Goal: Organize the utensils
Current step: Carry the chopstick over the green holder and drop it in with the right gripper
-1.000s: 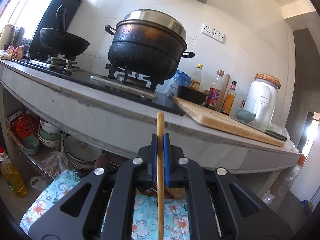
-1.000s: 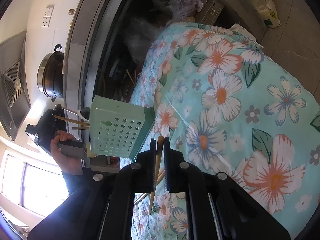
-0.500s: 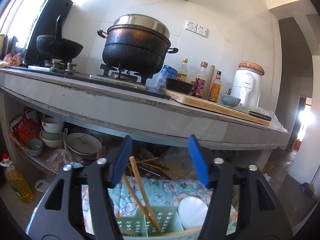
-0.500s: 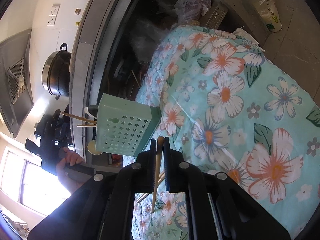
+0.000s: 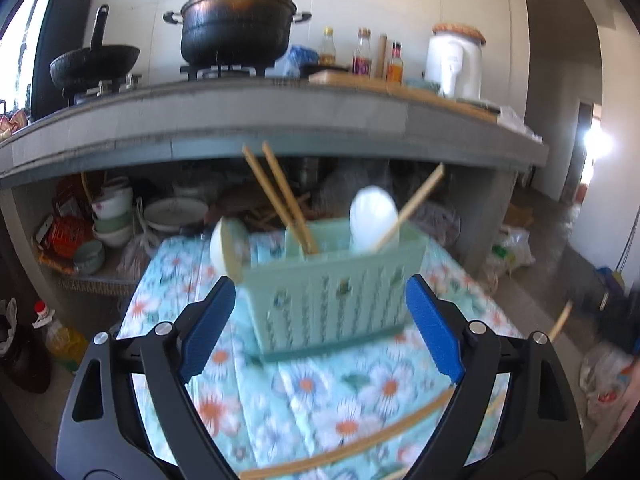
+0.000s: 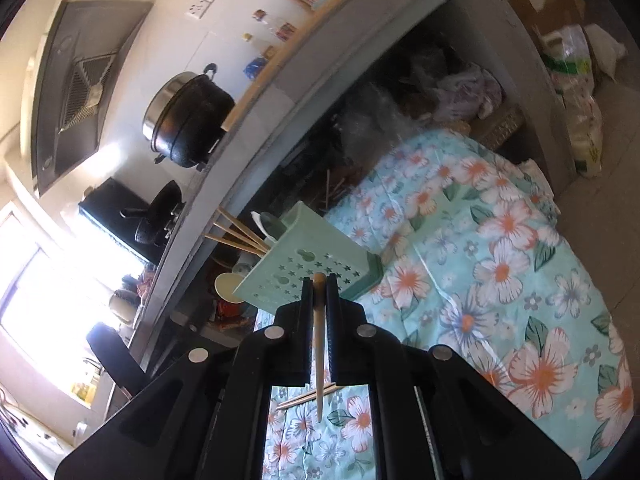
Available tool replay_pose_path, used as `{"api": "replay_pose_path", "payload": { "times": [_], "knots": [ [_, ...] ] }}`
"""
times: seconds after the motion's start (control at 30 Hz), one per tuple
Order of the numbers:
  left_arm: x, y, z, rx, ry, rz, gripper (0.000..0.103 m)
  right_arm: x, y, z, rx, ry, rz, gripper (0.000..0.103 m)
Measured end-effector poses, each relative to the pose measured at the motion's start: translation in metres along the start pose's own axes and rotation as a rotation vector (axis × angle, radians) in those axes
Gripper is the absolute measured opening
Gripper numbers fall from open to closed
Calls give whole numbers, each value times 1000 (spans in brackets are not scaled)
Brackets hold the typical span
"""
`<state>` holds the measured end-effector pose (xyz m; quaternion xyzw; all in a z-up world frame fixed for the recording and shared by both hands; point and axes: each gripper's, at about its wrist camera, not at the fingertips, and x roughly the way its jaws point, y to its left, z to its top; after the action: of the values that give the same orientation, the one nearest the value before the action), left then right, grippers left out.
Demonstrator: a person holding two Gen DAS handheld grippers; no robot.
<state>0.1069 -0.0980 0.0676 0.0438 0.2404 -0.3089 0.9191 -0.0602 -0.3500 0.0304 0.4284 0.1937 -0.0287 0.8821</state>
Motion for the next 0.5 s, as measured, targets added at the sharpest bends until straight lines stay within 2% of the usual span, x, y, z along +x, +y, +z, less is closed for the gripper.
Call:
{"api": "replay_pose_path", "payload": {
  "times": [0.3,0.5],
  "knots": [
    [7,11,-61,41,131,84,83,-15,106,44,-309,-115,55,6],
    [11,12,-74,77,166,104,84,3,167,69,-463,-201,55,6]
  ]
}}
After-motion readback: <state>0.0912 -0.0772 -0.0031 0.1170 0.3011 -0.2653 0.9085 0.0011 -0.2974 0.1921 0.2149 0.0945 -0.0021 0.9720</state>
